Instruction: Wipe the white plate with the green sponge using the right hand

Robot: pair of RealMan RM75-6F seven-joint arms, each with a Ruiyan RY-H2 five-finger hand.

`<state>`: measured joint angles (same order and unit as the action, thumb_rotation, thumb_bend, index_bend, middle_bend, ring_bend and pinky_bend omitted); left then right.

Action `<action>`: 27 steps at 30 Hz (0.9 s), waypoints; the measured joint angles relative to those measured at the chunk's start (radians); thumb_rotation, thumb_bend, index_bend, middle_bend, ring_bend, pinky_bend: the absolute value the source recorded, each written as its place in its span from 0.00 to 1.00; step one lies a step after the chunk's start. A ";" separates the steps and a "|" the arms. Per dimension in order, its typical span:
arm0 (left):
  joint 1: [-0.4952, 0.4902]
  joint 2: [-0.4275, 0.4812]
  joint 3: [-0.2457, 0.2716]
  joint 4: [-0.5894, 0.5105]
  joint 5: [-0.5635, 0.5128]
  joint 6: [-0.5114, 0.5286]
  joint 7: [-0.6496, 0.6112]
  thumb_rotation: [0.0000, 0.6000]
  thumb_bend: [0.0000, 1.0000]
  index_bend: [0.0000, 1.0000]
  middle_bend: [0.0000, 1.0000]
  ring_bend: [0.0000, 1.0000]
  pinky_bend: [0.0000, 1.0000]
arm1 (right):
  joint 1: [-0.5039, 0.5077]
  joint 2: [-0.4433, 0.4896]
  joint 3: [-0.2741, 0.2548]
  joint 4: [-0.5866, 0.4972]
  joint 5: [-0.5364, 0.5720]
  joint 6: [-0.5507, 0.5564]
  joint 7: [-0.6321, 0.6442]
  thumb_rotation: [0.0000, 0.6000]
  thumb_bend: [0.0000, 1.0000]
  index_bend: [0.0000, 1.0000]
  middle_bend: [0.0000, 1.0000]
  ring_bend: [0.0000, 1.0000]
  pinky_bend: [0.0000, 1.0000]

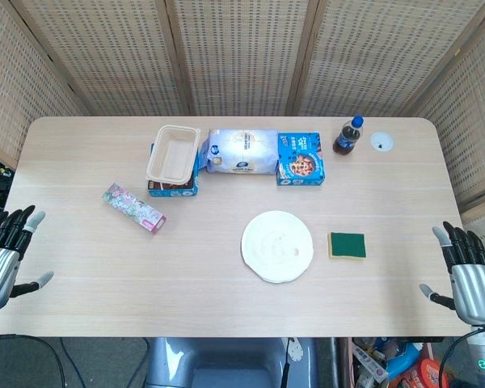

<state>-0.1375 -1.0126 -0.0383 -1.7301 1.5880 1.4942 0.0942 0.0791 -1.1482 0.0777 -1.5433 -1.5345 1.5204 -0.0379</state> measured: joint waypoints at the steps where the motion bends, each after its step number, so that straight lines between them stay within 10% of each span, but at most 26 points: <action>1: 0.001 0.002 0.000 0.000 -0.001 0.000 0.000 1.00 0.00 0.00 0.00 0.00 0.00 | 0.003 -0.001 -0.002 -0.001 -0.003 -0.006 0.005 1.00 0.00 0.00 0.00 0.00 0.00; 17: -0.007 -0.012 -0.012 0.002 -0.038 -0.017 0.033 1.00 0.00 0.00 0.00 0.00 0.00 | 0.261 -0.033 -0.004 0.028 -0.041 -0.392 0.059 1.00 0.00 0.00 0.00 0.00 0.00; 27: -0.012 -0.026 -0.015 0.007 -0.064 -0.034 0.064 1.00 0.00 0.00 0.00 0.00 0.00 | 0.398 -0.241 0.039 0.127 0.106 -0.589 -0.073 1.00 0.00 0.04 0.14 0.01 0.01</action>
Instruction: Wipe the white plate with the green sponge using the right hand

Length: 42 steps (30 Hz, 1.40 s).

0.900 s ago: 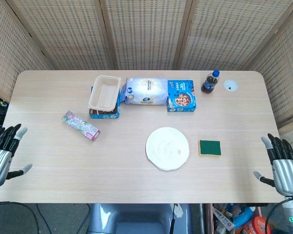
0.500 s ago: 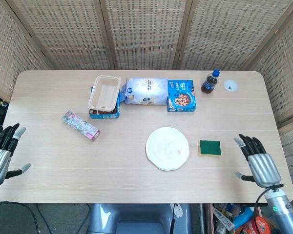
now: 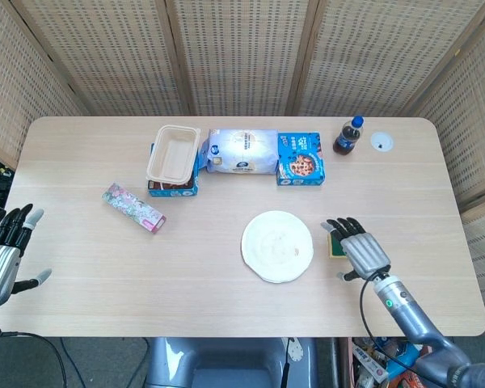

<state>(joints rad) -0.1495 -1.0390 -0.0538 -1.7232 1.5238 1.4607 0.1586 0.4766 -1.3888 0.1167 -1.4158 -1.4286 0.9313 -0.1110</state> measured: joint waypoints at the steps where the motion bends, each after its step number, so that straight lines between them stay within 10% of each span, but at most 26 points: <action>1: 0.000 0.000 -0.001 0.000 -0.002 -0.001 0.001 1.00 0.00 0.00 0.00 0.00 0.00 | 0.005 -0.015 0.001 0.014 0.007 -0.005 -0.010 1.00 0.00 0.05 0.16 0.02 0.02; 21: -0.012 -0.004 -0.002 -0.002 -0.022 -0.027 0.008 1.00 0.00 0.00 0.00 0.00 0.00 | 0.075 -0.254 0.019 0.369 0.141 -0.049 -0.118 1.00 0.00 0.12 0.22 0.09 0.16; 34: -0.018 -0.007 0.002 -0.006 -0.028 -0.041 0.017 1.00 0.00 0.00 0.00 0.00 0.00 | 0.078 -0.274 0.003 0.449 0.140 -0.056 -0.066 1.00 0.04 0.39 0.50 0.38 0.53; 42: -0.020 -0.004 0.001 -0.006 -0.034 -0.045 0.011 1.00 0.00 0.00 0.00 0.00 0.00 | 0.079 -0.285 -0.003 0.483 0.097 -0.001 -0.024 1.00 0.08 0.45 0.56 0.43 0.56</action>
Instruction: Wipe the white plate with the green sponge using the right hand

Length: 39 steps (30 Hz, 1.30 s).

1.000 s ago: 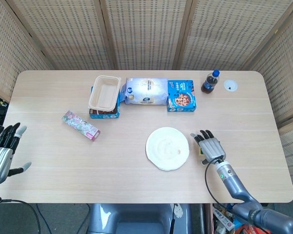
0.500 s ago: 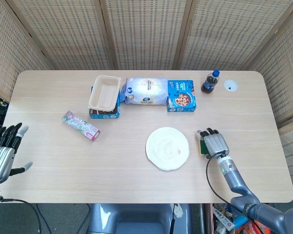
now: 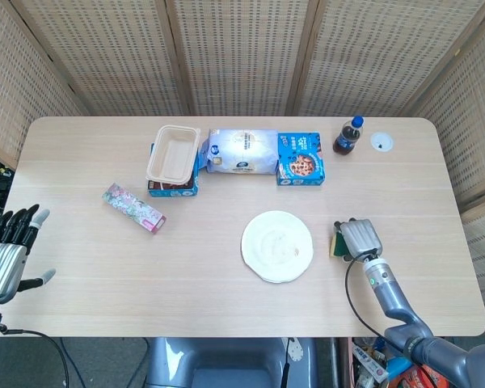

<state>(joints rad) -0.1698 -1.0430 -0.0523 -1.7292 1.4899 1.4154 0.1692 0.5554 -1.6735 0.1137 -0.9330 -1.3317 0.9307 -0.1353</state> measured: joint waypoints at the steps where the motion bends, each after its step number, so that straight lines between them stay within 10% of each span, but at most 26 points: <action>1: 0.000 0.001 0.000 0.000 -0.001 -0.001 -0.001 1.00 0.00 0.00 0.00 0.00 0.00 | 0.000 0.001 0.000 -0.001 -0.008 0.013 0.011 1.00 0.08 0.45 0.56 0.43 0.55; 9: -0.007 0.001 -0.002 -0.002 -0.012 -0.015 -0.002 1.00 0.00 0.00 0.00 0.00 0.00 | 0.011 0.058 0.008 -0.110 -0.093 0.091 0.218 1.00 0.13 0.46 0.56 0.43 0.35; 21: -0.025 -0.003 -0.009 0.001 -0.047 -0.052 0.005 1.00 0.00 0.00 0.00 0.00 0.00 | 0.156 0.110 0.043 -0.317 -0.170 0.024 0.462 1.00 0.13 0.47 0.56 0.43 0.32; 39: -0.039 0.001 -0.013 0.009 -0.075 -0.079 -0.007 1.00 0.00 0.00 0.00 0.00 0.00 | 0.196 -0.092 0.033 -0.139 -0.107 -0.012 0.406 1.00 0.13 0.47 0.56 0.43 0.32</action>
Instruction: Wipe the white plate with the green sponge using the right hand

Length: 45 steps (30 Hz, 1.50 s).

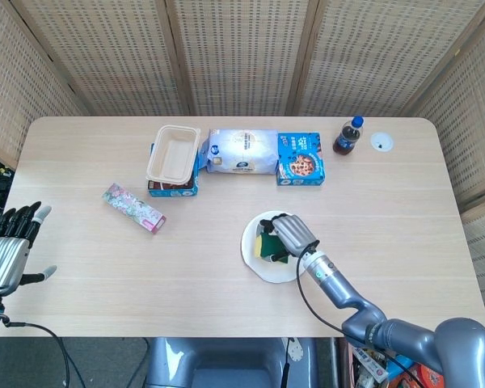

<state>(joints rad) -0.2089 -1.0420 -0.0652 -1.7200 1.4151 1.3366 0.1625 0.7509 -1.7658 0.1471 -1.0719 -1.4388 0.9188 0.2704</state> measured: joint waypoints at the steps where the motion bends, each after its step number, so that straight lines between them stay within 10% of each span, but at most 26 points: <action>1: 0.000 0.000 0.000 0.000 0.000 0.000 -0.001 1.00 0.00 0.00 0.00 0.00 0.00 | 0.000 -0.011 -0.004 0.019 -0.003 0.004 -0.003 1.00 0.13 0.47 0.56 0.43 0.32; 38: -0.007 0.003 0.015 -0.008 0.008 -0.010 -0.004 1.00 0.00 0.00 0.00 0.00 0.00 | -0.052 -0.113 -0.067 0.270 -0.013 -0.006 0.131 1.00 0.13 0.47 0.56 0.43 0.32; 45: -0.008 0.005 0.016 -0.009 0.008 -0.012 -0.008 1.00 0.00 0.00 0.00 0.00 0.00 | -0.055 -0.089 -0.045 0.221 -0.031 0.078 0.151 1.00 0.13 0.47 0.56 0.43 0.18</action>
<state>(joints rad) -0.2166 -1.0368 -0.0488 -1.7294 1.4232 1.3242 0.1546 0.6958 -1.8551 0.1019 -0.8510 -1.4696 0.9963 0.4215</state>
